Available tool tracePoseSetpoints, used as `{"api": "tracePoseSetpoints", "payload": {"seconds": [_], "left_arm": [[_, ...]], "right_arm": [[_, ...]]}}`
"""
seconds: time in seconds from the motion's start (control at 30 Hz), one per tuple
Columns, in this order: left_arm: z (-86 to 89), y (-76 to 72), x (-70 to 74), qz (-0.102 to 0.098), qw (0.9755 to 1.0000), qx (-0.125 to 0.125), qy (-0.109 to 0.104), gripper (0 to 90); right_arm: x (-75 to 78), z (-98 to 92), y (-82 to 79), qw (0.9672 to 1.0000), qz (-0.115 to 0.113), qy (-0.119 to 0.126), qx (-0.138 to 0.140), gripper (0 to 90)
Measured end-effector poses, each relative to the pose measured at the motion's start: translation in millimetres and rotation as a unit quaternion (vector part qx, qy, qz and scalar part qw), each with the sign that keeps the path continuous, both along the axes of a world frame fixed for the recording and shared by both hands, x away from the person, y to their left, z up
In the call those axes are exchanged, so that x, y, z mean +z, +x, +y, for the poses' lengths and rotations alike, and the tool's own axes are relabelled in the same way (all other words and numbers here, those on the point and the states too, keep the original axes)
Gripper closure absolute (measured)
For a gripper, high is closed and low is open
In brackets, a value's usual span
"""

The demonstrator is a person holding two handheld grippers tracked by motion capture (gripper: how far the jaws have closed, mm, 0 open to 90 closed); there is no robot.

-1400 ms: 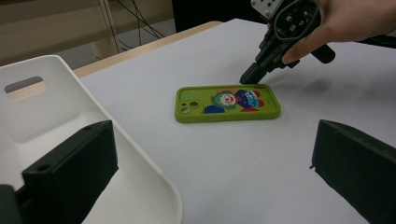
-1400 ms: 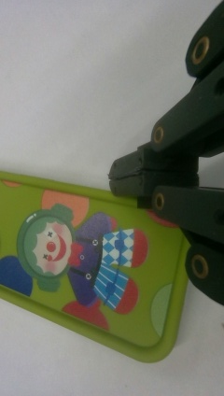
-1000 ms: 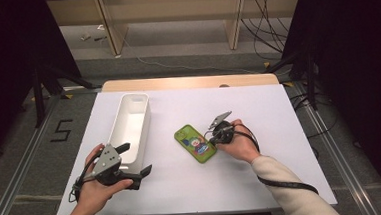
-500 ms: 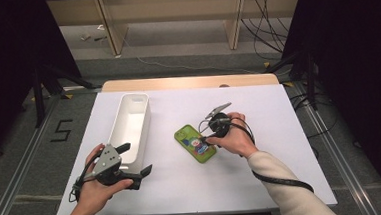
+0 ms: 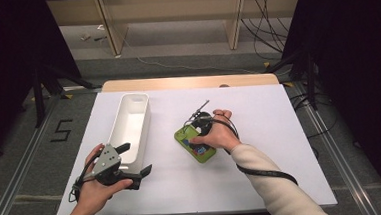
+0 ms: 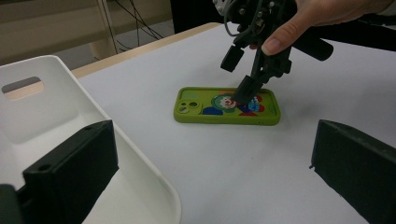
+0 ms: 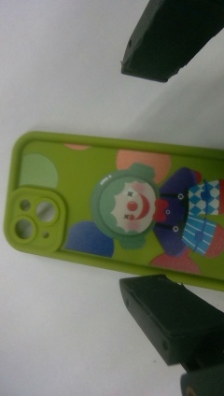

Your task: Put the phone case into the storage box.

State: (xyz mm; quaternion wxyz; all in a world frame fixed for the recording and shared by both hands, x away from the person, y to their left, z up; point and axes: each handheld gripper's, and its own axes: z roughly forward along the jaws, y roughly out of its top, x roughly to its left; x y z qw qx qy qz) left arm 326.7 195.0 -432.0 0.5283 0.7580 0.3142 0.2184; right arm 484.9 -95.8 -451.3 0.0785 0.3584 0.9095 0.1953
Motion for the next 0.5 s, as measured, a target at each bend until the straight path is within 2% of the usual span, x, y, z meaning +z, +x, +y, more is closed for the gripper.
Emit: {"api": "tracePoseSetpoints", "payload": {"seconds": [0.13, 0.33, 0.5], "left_arm": [[-0.2, -0.1, 0.0, 0.000, 1.0000, 0.000, -0.001, 0.0], [-0.2, 0.0, -0.1, 0.001, 1.0000, 0.000, -0.001, 0.0], [-0.3, 0.0, -0.1, 0.001, 1.0000, 0.000, -0.001, 0.0]], "right_arm": [[-2.1, 5.4, 0.2, 0.9998, 0.012, -0.017, -0.003, 2.4], [-3.3, 10.4, -1.2, 0.9994, 0.027, -0.023, 0.007, 2.7], [-4.6, 11.8, -0.2, 0.9984, 0.040, -0.040, 0.006, 4.1]]}}
